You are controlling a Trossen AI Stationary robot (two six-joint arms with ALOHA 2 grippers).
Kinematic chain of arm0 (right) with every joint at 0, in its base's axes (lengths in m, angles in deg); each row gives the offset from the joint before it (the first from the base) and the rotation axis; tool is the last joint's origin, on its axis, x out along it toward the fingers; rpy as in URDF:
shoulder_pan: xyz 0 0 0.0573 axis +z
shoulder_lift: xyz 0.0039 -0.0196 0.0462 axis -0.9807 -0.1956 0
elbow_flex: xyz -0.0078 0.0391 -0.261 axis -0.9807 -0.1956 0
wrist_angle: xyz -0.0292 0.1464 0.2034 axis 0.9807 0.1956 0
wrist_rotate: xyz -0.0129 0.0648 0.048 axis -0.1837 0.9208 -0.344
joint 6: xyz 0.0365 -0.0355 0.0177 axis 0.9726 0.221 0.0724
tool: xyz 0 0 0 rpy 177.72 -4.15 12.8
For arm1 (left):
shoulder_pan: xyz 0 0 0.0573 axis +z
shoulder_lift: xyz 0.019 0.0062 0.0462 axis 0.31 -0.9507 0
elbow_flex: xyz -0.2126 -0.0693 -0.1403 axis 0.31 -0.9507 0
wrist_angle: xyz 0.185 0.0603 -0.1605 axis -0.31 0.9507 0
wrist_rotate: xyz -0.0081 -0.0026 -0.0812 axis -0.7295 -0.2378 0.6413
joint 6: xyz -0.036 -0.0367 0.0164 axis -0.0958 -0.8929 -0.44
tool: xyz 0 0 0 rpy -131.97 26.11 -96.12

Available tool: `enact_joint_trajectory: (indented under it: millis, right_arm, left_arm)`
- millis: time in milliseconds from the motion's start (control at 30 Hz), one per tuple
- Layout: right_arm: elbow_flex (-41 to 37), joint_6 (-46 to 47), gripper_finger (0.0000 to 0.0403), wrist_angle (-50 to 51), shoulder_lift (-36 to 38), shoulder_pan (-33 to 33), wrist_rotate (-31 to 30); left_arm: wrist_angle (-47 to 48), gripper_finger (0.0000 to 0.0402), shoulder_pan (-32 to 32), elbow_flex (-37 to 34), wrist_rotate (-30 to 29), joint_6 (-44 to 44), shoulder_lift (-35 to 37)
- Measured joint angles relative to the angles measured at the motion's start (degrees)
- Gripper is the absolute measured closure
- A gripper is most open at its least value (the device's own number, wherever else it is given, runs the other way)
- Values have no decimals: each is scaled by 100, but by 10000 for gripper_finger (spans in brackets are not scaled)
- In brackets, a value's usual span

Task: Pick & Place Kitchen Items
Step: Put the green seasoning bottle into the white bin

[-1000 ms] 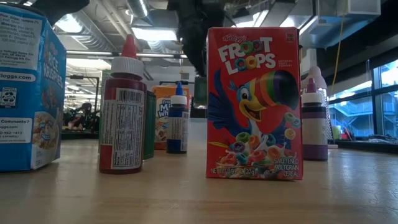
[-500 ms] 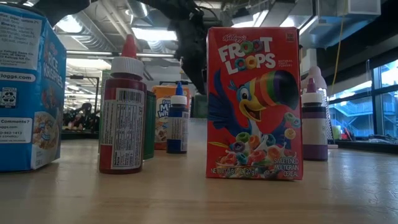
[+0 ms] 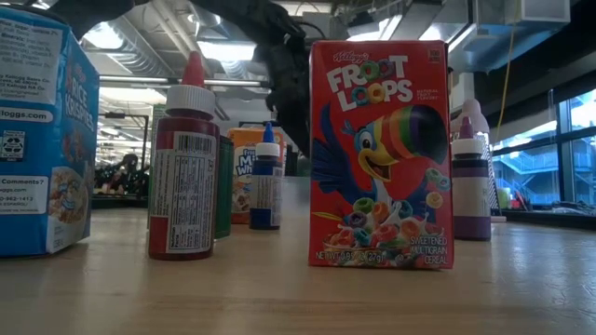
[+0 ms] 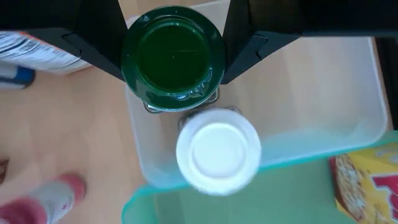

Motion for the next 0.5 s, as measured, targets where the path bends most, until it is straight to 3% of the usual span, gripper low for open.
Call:
enact_joint_trajectory:
  millis: [500]
  right_arm:
    - [0,-36,82,-1,0,0,-125]
  left_arm:
    - [-164,198,-61,-198,-236,141,0]
